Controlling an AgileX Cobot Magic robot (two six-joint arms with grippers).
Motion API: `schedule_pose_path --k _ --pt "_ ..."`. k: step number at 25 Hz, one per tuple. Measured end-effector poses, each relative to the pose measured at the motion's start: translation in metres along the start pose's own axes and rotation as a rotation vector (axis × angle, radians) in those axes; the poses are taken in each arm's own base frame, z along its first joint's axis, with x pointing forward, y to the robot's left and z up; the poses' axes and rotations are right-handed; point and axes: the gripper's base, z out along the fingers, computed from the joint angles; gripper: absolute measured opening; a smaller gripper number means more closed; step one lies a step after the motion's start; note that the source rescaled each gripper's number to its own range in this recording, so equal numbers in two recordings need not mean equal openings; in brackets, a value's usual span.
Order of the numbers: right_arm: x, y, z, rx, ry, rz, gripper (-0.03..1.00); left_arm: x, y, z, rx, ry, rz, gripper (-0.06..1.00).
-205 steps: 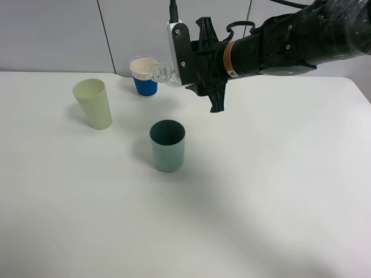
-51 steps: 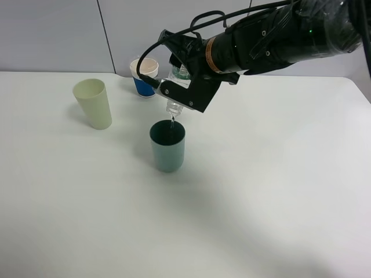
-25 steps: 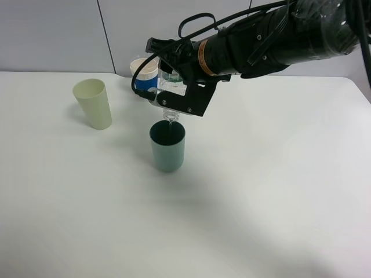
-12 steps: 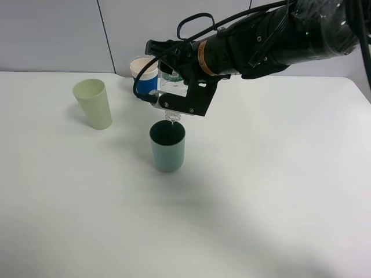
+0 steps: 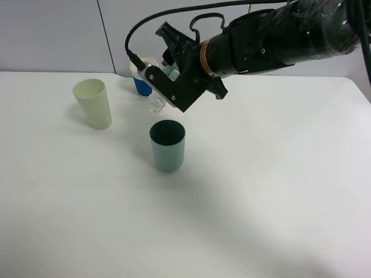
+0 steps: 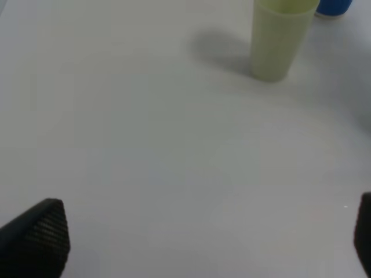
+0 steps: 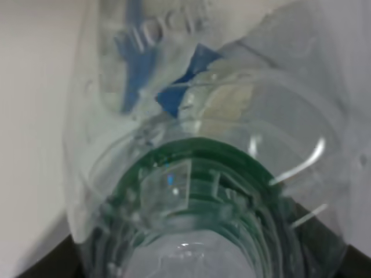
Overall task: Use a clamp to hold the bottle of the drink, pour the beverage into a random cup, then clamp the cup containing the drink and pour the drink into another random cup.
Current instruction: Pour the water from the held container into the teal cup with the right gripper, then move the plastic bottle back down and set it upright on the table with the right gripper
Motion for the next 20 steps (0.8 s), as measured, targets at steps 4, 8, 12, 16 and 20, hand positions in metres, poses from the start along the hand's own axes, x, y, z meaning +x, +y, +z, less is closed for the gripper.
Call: schedule_pose_path --k 4,8,12,16,20 --pt "0.007 0.004 0.000 -0.015 0.008 0.371 0.01 0.000 0.000 0.000 0.000 0.000 0.000 1.00" --pt "0.020 0.011 0.001 -0.018 0.026 0.821 0.01 0.000 0.000 0.000 0.000 0.000 0.000 1.00" --pt "0.031 0.016 0.001 0.002 0.033 1.263 0.01 0.000 0.000 0.000 0.000 0.000 0.000 1.00" --pt "0.036 0.029 0.001 0.025 -0.007 1.629 0.01 0.000 0.000 0.000 0.000 0.000 0.000 1.00" --pt "0.033 0.056 0.000 0.027 -0.050 1.796 0.01 0.000 0.000 0.000 0.000 0.000 0.000 1.00"
